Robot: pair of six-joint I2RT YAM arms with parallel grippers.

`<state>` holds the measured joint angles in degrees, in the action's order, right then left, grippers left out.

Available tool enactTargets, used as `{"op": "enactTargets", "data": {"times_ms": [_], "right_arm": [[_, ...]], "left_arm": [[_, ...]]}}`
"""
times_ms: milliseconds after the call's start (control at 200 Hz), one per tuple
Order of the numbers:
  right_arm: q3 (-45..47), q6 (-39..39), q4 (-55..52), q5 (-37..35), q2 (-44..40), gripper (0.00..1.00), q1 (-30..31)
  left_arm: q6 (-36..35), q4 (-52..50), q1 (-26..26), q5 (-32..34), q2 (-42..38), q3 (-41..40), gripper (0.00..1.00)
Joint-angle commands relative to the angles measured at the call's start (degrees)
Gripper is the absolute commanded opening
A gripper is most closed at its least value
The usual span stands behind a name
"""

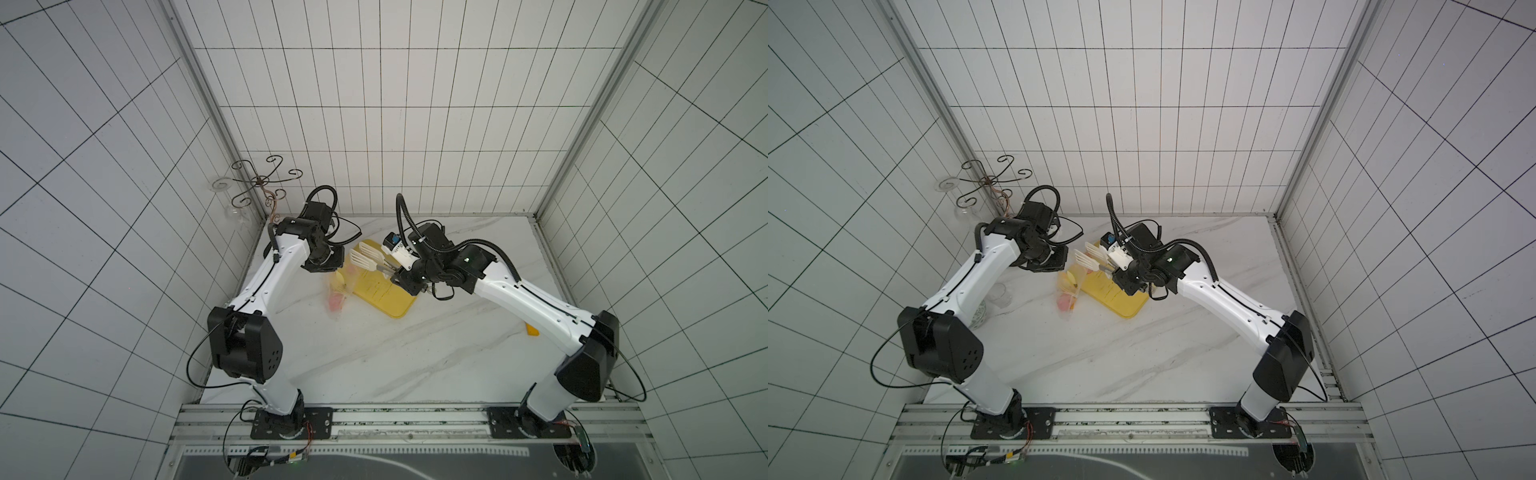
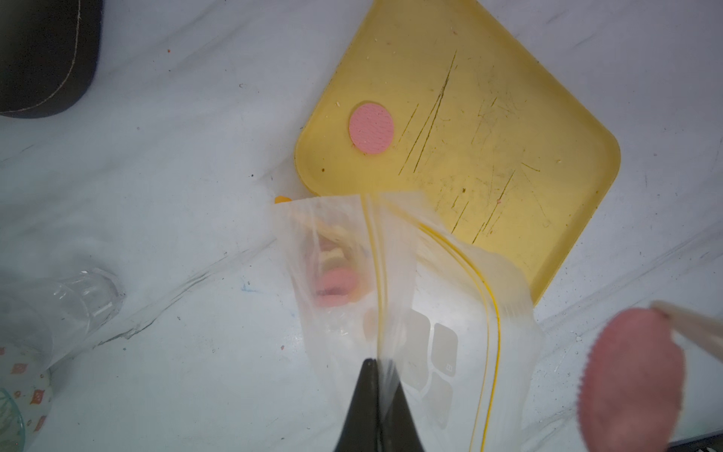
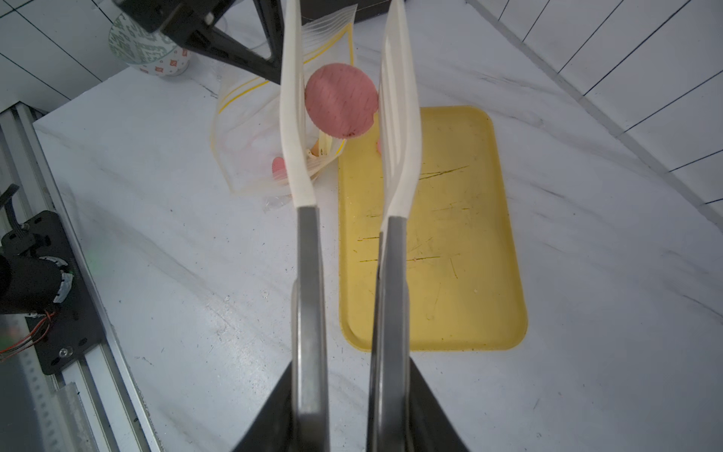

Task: Put the cookies into a resealable bag to prevent moisture
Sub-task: Place the cookie in the ziploc bag, then pick up the cookie from the tray.

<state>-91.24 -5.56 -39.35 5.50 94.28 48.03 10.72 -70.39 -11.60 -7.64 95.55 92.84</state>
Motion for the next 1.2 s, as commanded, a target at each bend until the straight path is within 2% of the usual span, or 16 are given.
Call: {"op": "enactTargets", "data": {"times_ms": [0,165,465,670,915,1195], "right_arm": [[0.48,0.17,2.41,2.73,1.30,0.38,0.56],[0.10,-0.28,2.67,3.00,3.29,0.39,0.84],[0.83,0.85,4.49,2.06,1.34,0.48,0.17],[1.77,0.56,4.69,0.71,-0.89,0.47,-5.16],[-0.30,-6.36,4.25,-4.62,7.59,0.47,-8.06],[-7.65,-8.22,8.18,-4.09,19.59,0.48,-6.15]], "left_arm": [[0.74,1.35,0.02,-2.39,-0.80,1.22,0.00],[0.72,1.06,0.08,-2.98,-0.89,1.87,0.00],[-0.19,0.61,0.82,-1.56,-1.00,1.24,0.00],[-0.09,1.16,4.12,2.69,-0.72,1.58,0.00],[0.00,1.13,4.83,3.47,-1.67,1.47,0.00],[-0.24,1.04,4.83,2.63,-1.94,1.14,0.00]]}}
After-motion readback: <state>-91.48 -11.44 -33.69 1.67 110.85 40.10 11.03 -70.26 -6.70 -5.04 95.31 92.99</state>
